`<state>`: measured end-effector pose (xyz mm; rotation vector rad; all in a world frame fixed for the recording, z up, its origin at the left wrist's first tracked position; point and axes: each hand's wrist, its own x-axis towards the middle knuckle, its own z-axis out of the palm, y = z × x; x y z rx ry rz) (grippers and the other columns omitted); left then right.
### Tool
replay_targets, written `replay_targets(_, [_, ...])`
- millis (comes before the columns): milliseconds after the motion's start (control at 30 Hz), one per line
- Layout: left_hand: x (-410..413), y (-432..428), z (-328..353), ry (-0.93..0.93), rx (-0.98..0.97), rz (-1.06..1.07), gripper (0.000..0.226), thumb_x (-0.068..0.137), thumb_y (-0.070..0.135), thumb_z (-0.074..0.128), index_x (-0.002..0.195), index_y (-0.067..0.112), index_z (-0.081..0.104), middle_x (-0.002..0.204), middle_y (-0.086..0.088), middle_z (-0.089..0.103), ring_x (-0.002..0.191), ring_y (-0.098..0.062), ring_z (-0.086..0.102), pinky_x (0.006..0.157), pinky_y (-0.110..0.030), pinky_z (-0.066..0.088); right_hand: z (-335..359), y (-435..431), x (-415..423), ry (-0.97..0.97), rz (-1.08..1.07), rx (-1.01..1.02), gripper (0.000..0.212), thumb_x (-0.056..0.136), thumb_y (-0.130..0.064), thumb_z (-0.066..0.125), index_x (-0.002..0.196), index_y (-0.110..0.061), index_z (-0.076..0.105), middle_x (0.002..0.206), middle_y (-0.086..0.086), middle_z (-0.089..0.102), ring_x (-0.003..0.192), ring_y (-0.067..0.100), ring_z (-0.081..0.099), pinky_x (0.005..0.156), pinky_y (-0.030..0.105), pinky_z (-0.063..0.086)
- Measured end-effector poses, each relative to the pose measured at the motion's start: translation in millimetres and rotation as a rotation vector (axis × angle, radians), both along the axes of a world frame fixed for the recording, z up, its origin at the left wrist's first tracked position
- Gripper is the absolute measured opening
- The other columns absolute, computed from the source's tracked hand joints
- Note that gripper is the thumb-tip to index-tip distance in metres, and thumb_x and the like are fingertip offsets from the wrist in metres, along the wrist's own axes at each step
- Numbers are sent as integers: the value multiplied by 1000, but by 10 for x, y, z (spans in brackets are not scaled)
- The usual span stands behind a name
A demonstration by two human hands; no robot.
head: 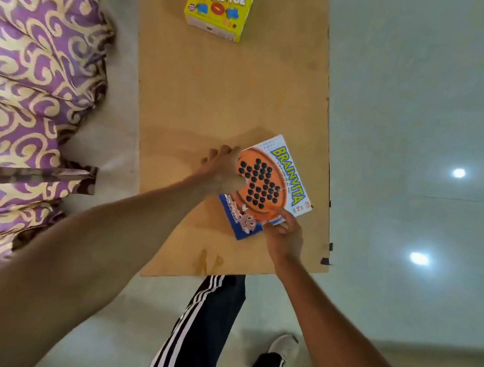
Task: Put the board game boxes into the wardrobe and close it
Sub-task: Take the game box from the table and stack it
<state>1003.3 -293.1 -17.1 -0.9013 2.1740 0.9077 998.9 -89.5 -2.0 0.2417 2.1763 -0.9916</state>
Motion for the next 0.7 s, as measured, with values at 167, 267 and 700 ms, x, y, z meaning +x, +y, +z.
replay_targets(167, [463,-4,88,118,94,238,62,73,13,67,133,18,50,127,-11,51,120,-29,48,102,-40,45,213,160,-43,41,105,-55,29,73,-27,70,100,-37,70,104,-12,68,102,12,65,77,37,60])
replay_targets(267, [870,212,405,239,120,449,47,74,7,65,118,15,51,112,-6,60,101,-23,61,84,-39,54,522,279,-61,97,202,-88,50,78,-11,71,124,-29,63,124,-10,57,117,8,54,90,28,53])
replay_targets(700, [2278,2231,2405,574,57,770,72,89,8,61,143,38,25,104,7,62,86,-11,62,66,-27,55,2186,1189,108,337,814,-336,56,77,-9,74,130,-20,59,138,7,49,128,17,45,99,38,48])
